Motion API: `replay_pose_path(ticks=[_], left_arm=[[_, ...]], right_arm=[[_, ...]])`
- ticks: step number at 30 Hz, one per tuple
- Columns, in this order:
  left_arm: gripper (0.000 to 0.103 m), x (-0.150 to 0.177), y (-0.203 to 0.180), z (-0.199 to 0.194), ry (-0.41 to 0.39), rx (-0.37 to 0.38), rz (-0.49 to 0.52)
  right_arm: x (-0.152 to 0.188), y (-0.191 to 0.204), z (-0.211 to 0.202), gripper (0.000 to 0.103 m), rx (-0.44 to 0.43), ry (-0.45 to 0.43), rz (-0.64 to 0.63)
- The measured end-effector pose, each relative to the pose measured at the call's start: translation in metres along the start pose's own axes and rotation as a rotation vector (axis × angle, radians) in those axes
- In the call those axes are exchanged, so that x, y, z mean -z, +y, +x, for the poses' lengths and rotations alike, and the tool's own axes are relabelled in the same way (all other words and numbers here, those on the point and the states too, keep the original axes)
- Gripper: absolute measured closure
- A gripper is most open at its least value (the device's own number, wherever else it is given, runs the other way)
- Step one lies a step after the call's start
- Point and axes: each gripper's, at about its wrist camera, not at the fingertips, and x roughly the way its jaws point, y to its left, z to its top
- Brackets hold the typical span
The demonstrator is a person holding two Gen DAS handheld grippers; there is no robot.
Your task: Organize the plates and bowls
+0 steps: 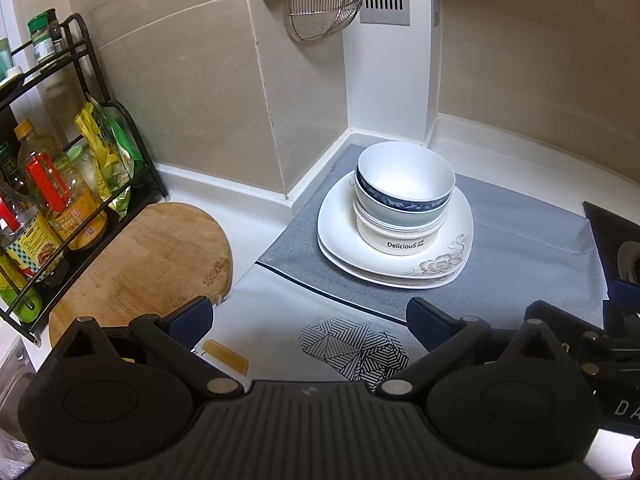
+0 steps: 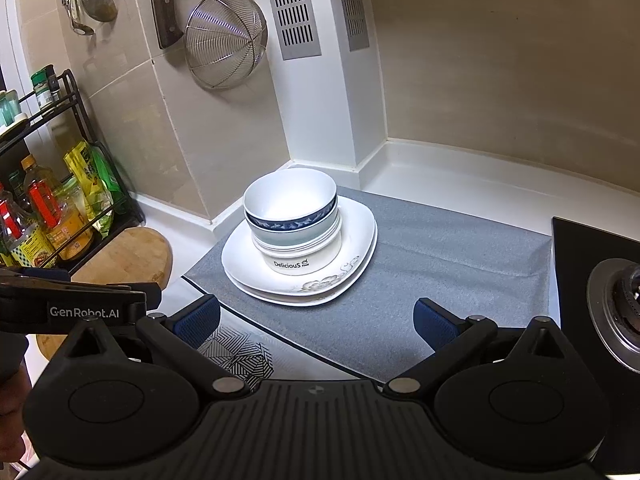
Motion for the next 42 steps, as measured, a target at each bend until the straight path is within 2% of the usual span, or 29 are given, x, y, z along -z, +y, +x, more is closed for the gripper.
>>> replay_pose_path(ticks=[42], left_arm=[[0.0, -0.014, -0.01, 0.015, -0.01, 0.012, 0.039]], right_arm=[[-0.008, -0.003, 0.014, 0.001, 0.001, 0.006, 0.009]])
